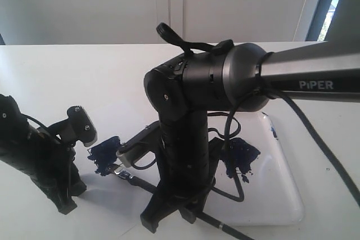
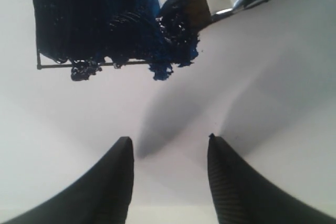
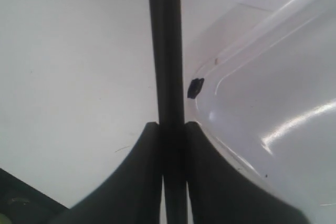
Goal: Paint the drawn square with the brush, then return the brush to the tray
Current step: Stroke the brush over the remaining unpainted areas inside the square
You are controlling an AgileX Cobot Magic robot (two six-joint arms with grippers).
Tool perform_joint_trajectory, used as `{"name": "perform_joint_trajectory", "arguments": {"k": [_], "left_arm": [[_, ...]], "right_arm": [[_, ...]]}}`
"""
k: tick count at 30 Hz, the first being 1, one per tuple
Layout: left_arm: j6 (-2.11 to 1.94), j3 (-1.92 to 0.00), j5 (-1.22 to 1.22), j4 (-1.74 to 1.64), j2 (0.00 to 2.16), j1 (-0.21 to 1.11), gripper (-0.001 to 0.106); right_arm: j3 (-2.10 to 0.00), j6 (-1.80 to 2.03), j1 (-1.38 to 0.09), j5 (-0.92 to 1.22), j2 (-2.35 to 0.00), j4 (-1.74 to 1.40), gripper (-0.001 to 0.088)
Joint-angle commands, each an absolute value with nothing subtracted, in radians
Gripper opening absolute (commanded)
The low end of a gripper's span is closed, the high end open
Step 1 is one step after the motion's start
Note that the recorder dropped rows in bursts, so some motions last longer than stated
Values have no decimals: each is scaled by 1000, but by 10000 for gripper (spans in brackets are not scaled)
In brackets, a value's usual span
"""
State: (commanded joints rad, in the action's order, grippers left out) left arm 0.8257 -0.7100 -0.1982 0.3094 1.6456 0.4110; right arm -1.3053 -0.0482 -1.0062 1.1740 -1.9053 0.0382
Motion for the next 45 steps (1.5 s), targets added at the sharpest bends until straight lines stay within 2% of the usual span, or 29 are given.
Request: {"name": "perform_joint_trajectory", "arguments": {"k": [17,34,45], "left_arm": [[826,-710,-198,309,1646,411,493],[826,-710,-190,309,1646,411,493],[826,-710,-194,309,1646,411,493]], "right_arm": [[-1305,49,-1006,1174,-1905,-71,0],[-1305,-81,-1006,1182,-1905,74,0],[-1305,0,-1006,1147,-1905,-23,0]]}}
